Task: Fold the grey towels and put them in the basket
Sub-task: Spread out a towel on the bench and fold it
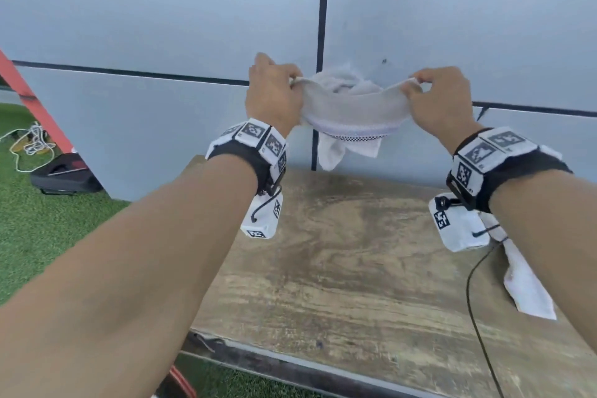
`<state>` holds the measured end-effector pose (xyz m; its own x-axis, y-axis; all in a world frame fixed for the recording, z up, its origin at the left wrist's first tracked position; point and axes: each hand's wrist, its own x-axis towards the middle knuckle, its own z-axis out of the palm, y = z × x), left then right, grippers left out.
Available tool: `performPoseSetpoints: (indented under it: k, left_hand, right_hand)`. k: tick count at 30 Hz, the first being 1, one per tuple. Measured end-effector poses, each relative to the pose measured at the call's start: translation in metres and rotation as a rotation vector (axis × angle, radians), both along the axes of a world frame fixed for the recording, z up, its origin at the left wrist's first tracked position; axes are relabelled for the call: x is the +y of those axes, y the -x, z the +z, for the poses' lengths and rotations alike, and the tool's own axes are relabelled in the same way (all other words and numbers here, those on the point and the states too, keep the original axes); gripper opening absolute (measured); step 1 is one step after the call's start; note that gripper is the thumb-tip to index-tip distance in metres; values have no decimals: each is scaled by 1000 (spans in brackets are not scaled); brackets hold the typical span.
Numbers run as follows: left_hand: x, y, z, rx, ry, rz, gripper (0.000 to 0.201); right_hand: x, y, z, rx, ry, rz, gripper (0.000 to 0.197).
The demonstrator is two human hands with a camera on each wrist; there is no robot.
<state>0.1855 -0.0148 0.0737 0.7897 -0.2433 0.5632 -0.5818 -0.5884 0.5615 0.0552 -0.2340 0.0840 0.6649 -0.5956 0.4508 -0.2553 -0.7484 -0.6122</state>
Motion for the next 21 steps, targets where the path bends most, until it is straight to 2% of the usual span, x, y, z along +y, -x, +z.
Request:
performPoseSetpoints:
  k: [2, 4, 7, 9, 10, 12, 15, 17, 21]
  left_hand:
    - [12, -9, -6, 88, 45, 31, 23]
    - [23, -16, -14, 178, 87, 42, 24]
    - [29, -18, -23, 395, 221, 57, 26]
    - [26, -14, -22, 558, 375, -21, 25]
    - [24, -13, -19, 583, 425, -57, 24]
    - [22, -15, -10, 567, 519, -99, 25]
    - [24, -24, 7, 490, 664, -120, 22]
    - [27, -27, 14, 454, 667, -166, 18]
    - [39, -29, 5, 458, 540, -183, 20]
  right_hand:
    - [-7, 5, -4, -12, 18, -57, 30]
    - [-10, 11, -12, -18, -46, -75, 25]
    - [-11, 12, -22, -64, -281, -76, 22]
    - [-9, 10, -21, -69, -478, -83, 19]
    - [-6, 9, -16, -76, -563, -69, 18]
    - [-5, 8, -7, -136, -650, -13, 15]
    - [-5, 6, 7, -278, -644, 71, 15]
    - [-5, 5, 10, -309, -640, 112, 14]
    - [-4, 10, 2, -145, -758, 167, 16]
